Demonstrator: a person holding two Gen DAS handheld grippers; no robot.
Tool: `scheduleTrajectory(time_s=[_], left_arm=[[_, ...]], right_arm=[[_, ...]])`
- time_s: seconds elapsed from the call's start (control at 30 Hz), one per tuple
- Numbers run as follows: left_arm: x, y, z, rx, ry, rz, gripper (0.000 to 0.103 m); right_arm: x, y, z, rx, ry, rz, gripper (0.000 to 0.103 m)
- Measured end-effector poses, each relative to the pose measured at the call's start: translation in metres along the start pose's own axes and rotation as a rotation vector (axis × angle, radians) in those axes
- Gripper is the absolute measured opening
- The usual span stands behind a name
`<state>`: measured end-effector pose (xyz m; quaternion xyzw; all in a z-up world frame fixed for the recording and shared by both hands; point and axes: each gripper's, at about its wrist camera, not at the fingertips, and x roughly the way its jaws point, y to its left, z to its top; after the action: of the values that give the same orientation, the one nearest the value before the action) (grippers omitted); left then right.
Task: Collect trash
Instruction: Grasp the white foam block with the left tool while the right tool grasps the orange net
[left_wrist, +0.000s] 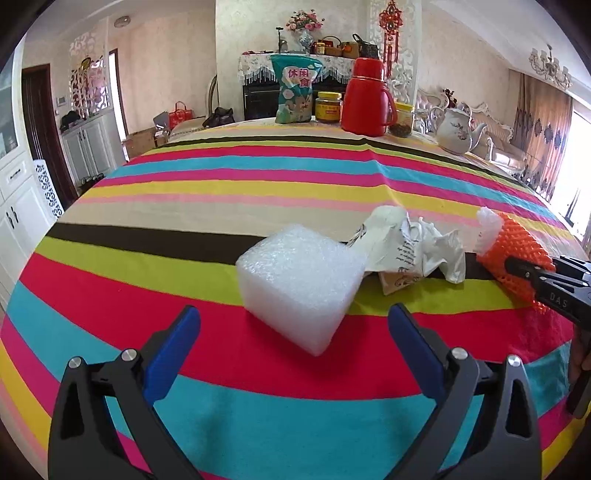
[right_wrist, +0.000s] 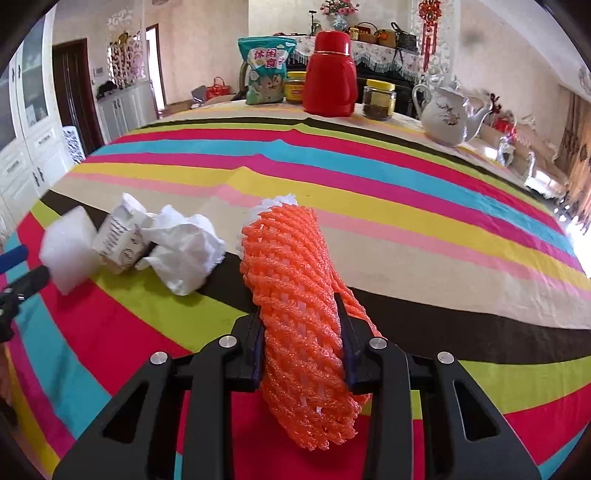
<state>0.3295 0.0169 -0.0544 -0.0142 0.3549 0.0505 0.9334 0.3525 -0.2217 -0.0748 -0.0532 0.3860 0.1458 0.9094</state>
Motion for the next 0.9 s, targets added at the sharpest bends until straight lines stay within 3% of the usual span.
scheduleTrajectory(time_s=[0.23,0.33,0.47,0.5,0.53,0.57,0.73,0.9], left_arm=[[0.023,-0.006,0.007,0.064,0.054,0.078,0.098],[0.037,-0.002,0.008,0.050,0.117,0.045,0.098],[0.043,0.001,0.013,0.028,0.118,0.013,0.097],[0.044,0.000,0.014,0.034,0.124,0.011,0.092],[0.047,-0.001,0.014,0.041,0.137,-0.003,0.079],[0.047,-0.003,0.013,0.044,0.141,-0.010,0.079],[0.025,-0.006,0.012,0.059,0.029,-0.012,0.077],[0.011,-0.015,0.010,0.086,-0.030,-0.004,0.077]], right_arm=[[-0.005,0.005,-0.001,0.001,-0.014,0.046,0.034],[-0.001,0.005,-0.002,0.002,-0.009,0.049,0.035],[-0.001,0.007,-0.003,-0.005,-0.006,0.048,0.035],[-0.001,0.008,-0.002,-0.006,-0.004,0.048,0.035],[0.000,0.007,-0.002,-0.005,-0.003,0.048,0.035],[0.000,0.006,-0.002,-0.002,-0.003,0.050,0.035],[0.001,0.006,-0.002,-0.002,-0.001,0.049,0.035],[0.002,0.007,-0.001,-0.005,0.001,0.046,0.035]])
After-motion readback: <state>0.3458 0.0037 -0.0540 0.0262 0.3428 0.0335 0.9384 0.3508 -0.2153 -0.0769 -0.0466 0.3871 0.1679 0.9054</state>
